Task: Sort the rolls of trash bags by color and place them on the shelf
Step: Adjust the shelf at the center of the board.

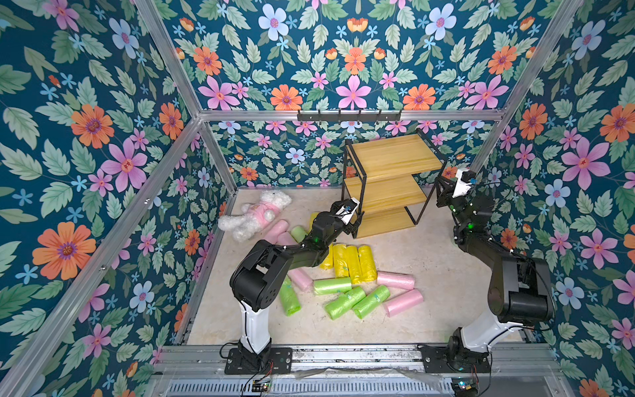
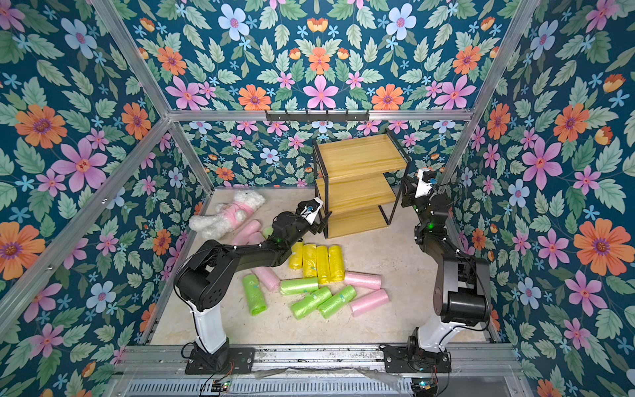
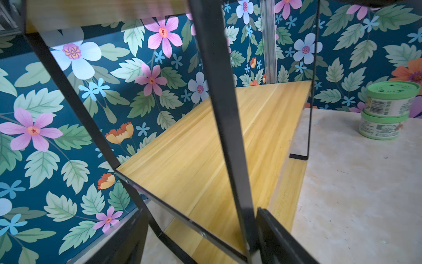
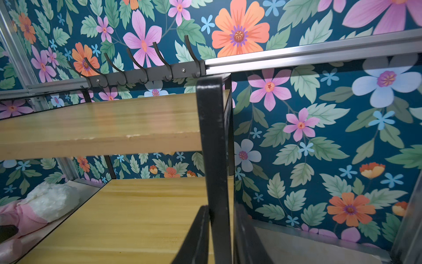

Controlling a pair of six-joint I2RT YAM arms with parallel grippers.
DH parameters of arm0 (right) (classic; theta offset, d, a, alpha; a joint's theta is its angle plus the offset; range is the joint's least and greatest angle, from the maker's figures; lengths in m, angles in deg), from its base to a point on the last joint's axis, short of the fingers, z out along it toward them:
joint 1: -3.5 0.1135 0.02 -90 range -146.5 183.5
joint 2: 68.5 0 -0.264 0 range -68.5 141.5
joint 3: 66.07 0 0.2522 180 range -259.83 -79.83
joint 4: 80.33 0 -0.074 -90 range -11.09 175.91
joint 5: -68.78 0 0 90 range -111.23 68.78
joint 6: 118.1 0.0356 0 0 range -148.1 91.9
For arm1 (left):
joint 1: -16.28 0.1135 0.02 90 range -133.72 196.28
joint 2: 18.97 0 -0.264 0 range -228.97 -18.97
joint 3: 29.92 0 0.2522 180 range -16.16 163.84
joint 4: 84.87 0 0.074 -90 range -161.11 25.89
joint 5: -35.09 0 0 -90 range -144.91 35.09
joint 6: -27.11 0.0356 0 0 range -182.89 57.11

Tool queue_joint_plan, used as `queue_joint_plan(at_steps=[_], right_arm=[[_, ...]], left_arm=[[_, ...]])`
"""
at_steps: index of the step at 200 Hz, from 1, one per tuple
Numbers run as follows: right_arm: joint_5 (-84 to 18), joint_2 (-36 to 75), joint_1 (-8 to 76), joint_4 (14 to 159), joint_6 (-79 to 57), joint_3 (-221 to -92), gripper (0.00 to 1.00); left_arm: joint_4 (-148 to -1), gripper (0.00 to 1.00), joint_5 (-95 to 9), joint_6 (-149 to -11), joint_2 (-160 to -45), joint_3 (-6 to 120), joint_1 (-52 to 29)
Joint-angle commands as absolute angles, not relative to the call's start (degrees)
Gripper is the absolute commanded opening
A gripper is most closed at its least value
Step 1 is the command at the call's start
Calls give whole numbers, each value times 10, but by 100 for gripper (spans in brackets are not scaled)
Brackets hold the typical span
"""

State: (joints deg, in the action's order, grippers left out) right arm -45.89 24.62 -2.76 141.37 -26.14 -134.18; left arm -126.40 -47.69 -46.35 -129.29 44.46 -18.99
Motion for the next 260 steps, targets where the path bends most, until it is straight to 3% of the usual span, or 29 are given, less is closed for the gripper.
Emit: queue_joint_plan(at_steps=[1, 62, 104, 148, 178, 211, 260], right_arm=[[-377, 222, -21, 1444, -255, -1325, 23], [-284, 197, 21, 1390, -266, -1319, 29], [-258, 119, 32, 1289, -230, -1285, 46], [-206, -14, 106, 1115, -172, -1213, 64], [-236, -62, 173, 1031, -125, -1164, 69], [-254, -55, 249, 908, -123, -1171, 74], [-312, -7, 265, 960, -83, -1126, 77]], left_arm=[[-1264, 79, -482, -464, -1310, 474, -179], [-1218, 79, -455, -481, -1358, 556, -156], [-1208, 84, -454, -529, -1305, 497, -152], [-1138, 85, -448, -730, -1171, 380, -153], [-1007, 81, -443, -854, -1107, 343, -156], [-897, 78, -405, -900, -1080, 323, -183], [-826, 72, -366, -938, -1142, 379, -258]])
